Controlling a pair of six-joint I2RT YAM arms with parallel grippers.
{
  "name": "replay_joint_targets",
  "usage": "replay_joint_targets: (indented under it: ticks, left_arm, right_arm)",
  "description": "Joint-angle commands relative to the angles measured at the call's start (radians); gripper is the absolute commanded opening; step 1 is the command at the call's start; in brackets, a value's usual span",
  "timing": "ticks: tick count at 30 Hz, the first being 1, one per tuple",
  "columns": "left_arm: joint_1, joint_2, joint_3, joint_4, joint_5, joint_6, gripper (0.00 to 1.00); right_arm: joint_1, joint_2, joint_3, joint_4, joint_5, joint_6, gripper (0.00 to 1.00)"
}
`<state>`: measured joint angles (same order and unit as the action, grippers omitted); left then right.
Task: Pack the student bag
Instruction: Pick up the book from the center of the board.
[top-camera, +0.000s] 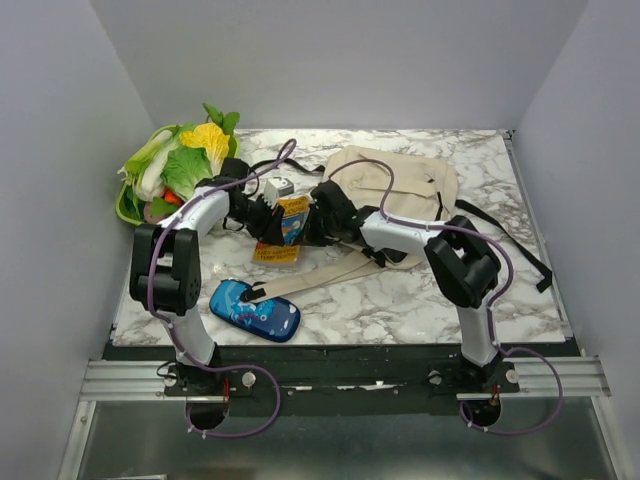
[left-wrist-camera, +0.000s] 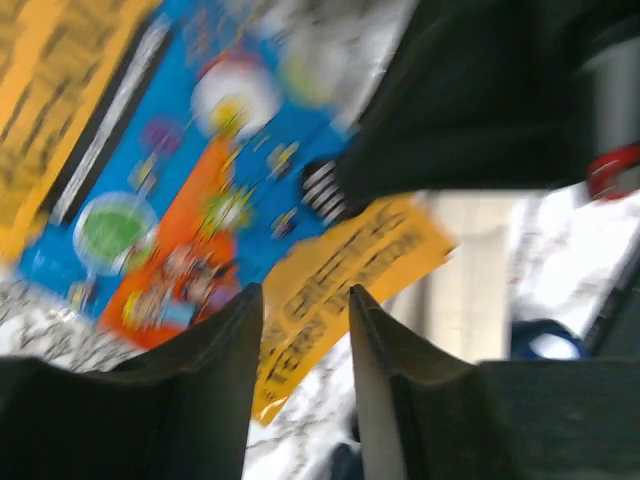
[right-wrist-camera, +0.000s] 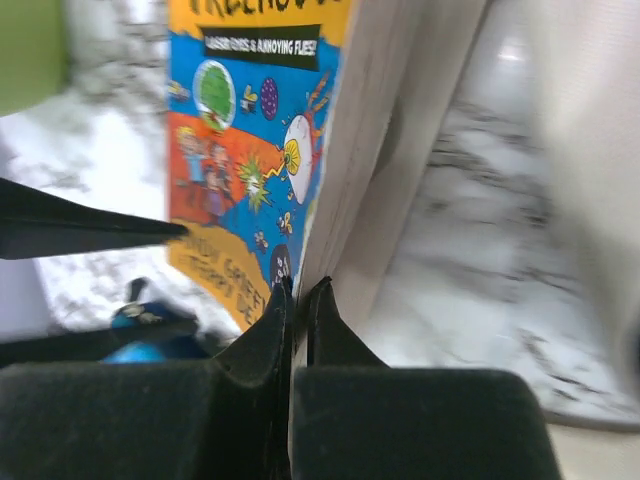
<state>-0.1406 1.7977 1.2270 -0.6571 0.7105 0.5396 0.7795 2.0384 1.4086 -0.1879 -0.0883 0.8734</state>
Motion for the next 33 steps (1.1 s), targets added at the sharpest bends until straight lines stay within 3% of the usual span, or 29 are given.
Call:
replay_joint_targets:
  ticks: [1,5,10,17,21,24,28,30,31,33]
  left_arm:
    - [0.015,-0.092,0.177,-0.206,0.196,-0.010,0.52]
    - [0.076,-0.109,0.347,-0.278,0.162,-0.046,0.66]
    - [0.165,-0.097,0.495,-0.323,0.174,-0.043,0.68]
    - [0.210,-0.115,0.555,-0.315,0.237,-0.049,0.75]
    - [0.204,-0.147,0.496,-0.226,0.303,-0.082,0.78]
    - [0.153,-0.182,0.376,-0.155,0.284,-0.058,0.82]
    - [-0.064,-0.172,0.283,-0.167,0.198,0.014,0.86]
    - [-0.129,-0.147,0.260,-0.132,0.164,0.020,0.91]
    - [-0.155,-0.137,0.258,-0.127,0.137,0.040,0.98]
    - [-0.221,-0.094,0.270,-0.119,0.116,0.054,0.99]
  right_arm:
    - [0.044,-0.044,0.059,0.241,-0.131,-0.017,0.01]
    - [0.044,-0.098,0.079,0.240,-0.136,-0.060,0.01]
    - [0.041,-0.203,0.118,0.141,-0.032,-0.143,0.01]
    - [0.020,-0.441,0.011,0.051,0.130,-0.218,0.01]
    - [0.006,-0.619,-0.117,0.035,0.180,-0.220,0.01]
    - [0.000,-0.766,-0.212,-0.016,0.231,-0.203,0.01]
    - [-0.005,-0.970,-0.310,-0.155,0.365,-0.168,0.01]
    - [-0.011,-1.055,-0.362,-0.215,0.412,-0.122,0.01]
    - [-0.013,-1.130,-0.376,-0.284,0.464,-0.107,0.01]
    - [-0.011,-1.210,-0.410,-0.353,0.508,-0.055,0.01]
